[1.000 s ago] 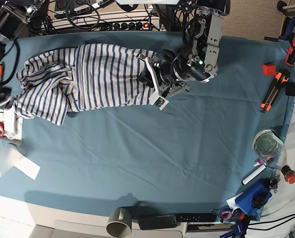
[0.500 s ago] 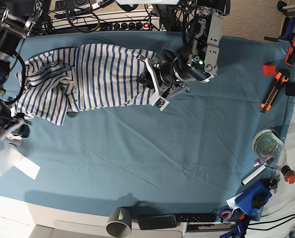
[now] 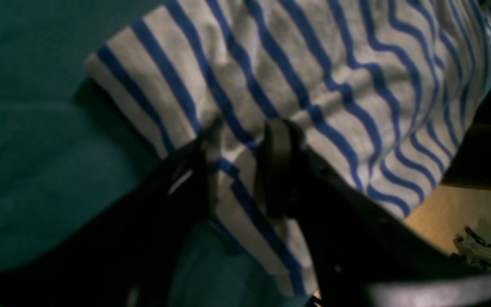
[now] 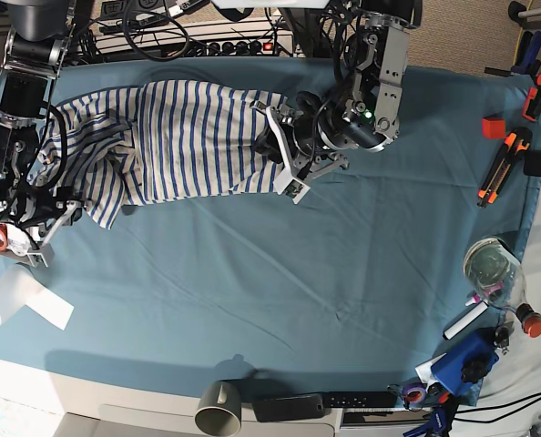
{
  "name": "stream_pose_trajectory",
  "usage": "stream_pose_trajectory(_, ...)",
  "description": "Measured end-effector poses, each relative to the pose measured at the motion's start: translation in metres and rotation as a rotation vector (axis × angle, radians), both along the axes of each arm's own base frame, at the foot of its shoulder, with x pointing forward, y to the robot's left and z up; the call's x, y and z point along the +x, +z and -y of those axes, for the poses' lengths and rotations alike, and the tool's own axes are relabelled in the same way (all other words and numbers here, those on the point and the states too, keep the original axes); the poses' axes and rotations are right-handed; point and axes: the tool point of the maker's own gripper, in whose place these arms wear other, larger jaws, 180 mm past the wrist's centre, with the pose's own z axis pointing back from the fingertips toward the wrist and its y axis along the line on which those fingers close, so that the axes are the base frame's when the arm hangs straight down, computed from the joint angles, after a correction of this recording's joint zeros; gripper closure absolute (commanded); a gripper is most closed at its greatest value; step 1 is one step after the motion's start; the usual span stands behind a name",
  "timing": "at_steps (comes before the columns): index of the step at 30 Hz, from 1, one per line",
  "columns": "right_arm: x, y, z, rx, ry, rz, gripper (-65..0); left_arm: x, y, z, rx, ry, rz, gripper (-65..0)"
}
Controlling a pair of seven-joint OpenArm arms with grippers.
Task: Fold the T-shirt properly
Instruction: 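Tuck and press the folded strip end with the right gripper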
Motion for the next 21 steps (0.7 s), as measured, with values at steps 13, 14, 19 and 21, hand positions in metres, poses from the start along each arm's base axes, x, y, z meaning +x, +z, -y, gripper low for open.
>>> stream_pose_trajectory(13,-0.007,0.001,0.008,-0.034,-0.055,-0.039,0.0,0.000,0.000,0.000,0.001,0.000,0.000,-16.5)
stream_pose_trajectory(14,-0.006,0.006,0.008,-0.044,-0.048,-0.035,0.0,0.000,0.000,0.000,0.000,0.000,0.000,-16.5)
stream_pose_trajectory(19,0.012,0.047,0.001,-0.111,0.012,0.088,0.0,0.003,0.003,0.001,-0.014,0.010,0.018,-16.5)
stream_pose_trajectory(21,0.015,0.057,0.000,-0.128,0.036,0.113,0.0,0.004,0.003,0.001,-0.017,0.011,0.022,-16.5)
